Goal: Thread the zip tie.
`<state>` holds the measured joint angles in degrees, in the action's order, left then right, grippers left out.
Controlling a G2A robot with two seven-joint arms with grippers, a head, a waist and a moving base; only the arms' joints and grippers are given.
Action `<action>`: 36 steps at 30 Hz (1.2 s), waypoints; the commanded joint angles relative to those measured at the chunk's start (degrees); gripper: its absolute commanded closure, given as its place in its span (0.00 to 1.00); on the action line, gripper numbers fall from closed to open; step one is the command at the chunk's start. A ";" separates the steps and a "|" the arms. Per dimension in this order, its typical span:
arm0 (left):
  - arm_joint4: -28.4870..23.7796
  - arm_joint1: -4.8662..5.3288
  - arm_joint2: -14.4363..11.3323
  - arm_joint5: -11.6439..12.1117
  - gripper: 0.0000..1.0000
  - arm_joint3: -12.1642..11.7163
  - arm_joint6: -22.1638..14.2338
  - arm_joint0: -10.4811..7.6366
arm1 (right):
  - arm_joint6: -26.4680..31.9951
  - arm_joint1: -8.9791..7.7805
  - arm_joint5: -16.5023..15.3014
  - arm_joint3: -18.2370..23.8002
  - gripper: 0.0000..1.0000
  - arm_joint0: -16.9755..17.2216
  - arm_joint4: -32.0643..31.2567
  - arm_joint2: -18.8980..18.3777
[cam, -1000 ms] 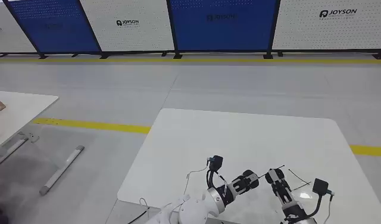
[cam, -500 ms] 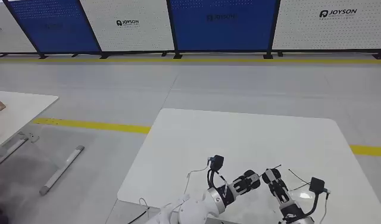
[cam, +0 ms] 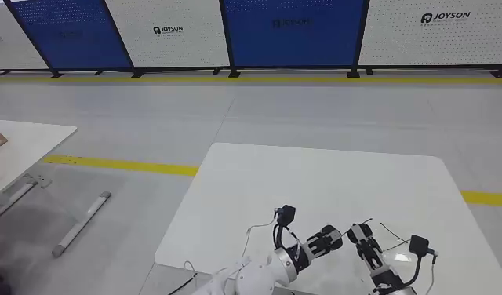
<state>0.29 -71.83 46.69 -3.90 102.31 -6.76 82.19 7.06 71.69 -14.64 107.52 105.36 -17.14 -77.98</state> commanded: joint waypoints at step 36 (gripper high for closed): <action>1.22 -0.35 -0.13 -1.82 1.00 0.45 0.96 -0.16 | -0.44 -0.41 -2.16 0.14 1.00 0.58 2.99 -1.61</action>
<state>1.14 -72.17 46.59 -5.04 102.71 -5.97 82.12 7.21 71.27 -16.87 107.58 105.84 -13.73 -79.58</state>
